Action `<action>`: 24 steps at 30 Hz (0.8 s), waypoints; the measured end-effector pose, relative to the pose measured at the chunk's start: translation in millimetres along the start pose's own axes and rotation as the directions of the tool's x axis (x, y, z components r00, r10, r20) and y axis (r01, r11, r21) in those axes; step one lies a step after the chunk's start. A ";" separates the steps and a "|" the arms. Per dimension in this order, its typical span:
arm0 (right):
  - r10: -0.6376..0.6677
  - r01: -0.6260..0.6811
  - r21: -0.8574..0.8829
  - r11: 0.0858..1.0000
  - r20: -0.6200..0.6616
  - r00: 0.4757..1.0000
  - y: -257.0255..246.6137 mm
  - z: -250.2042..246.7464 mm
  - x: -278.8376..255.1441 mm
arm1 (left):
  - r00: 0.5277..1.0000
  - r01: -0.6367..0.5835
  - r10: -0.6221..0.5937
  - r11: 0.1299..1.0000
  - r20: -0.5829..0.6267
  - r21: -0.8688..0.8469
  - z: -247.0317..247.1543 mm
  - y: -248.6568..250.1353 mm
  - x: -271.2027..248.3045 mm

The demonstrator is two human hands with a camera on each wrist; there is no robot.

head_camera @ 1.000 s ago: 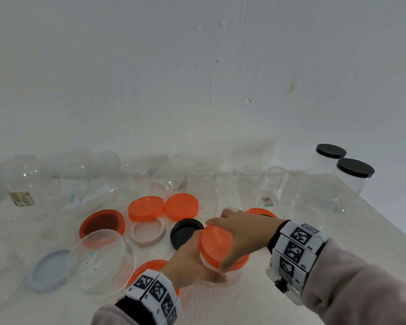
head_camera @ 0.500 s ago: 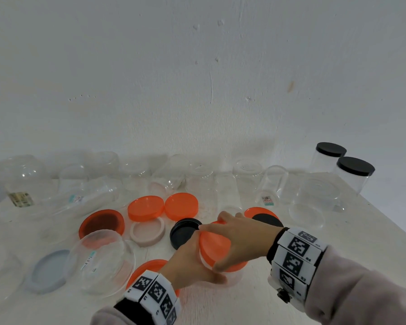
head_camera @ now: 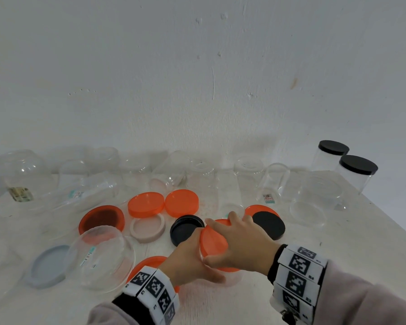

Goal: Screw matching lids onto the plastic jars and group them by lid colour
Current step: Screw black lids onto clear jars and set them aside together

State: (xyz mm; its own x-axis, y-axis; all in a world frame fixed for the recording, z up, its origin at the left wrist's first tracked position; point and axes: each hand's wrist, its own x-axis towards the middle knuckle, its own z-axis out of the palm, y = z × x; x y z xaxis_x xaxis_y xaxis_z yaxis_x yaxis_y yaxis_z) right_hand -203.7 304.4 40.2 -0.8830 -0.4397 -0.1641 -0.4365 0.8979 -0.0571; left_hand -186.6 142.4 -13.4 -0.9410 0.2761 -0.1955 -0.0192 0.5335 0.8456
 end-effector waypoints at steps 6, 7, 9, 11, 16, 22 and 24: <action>0.056 -0.056 0.003 0.998 -0.024 0.998 -4.7 4.5 0.5 | 1.000 -0.009 0.009 1.000 0.005 0.003 -0.5 -0.8 0.4; 0.050 -0.050 0.003 0.999 -0.017 0.999 -4.1 3.9 0.7 | 1.000 -0.007 0.007 1.000 0.005 -0.004 0.1 -0.4 0.0; 0.009 -0.009 0.011 1.000 0.015 1.000 -0.3 0.4 1.0 | 1.000 0.000 0.000 1.000 -0.007 -0.015 1.9 1.6 -1.4; -0.038 0.034 0.050 0.998 0.067 0.997 7.1 -5.9 2.8 | 1.000 -0.001 0.001 1.000 -0.024 -0.005 3.3 5.3 -2.6; -0.045 0.015 0.247 0.969 0.115 0.992 24.8 -22.4 20.9 | 1.000 -0.019 0.020 1.000 0.013 -0.024 0.9 9.5 -8.9; 0.167 -0.136 0.229 0.964 -0.120 0.979 47.6 -26.9 62.5 | 0.998 -0.025 0.023 0.999 0.063 0.033 -6.2 3.3 -14.3; 0.251 -0.215 0.258 0.942 -0.115 0.961 53.4 -23.8 77.3 | 0.997 -0.016 0.012 0.999 0.082 0.047 -6.6 -0.4 -12.5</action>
State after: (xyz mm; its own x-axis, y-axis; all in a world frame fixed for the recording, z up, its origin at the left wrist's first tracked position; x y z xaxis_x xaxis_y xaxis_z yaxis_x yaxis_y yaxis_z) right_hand -299.3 317.8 47.9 -0.9781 -0.1997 -0.0590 -0.1766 0.9457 -0.2728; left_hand -177.1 133.5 -8.0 -0.9105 0.3468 -0.2252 0.0116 0.5659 0.8244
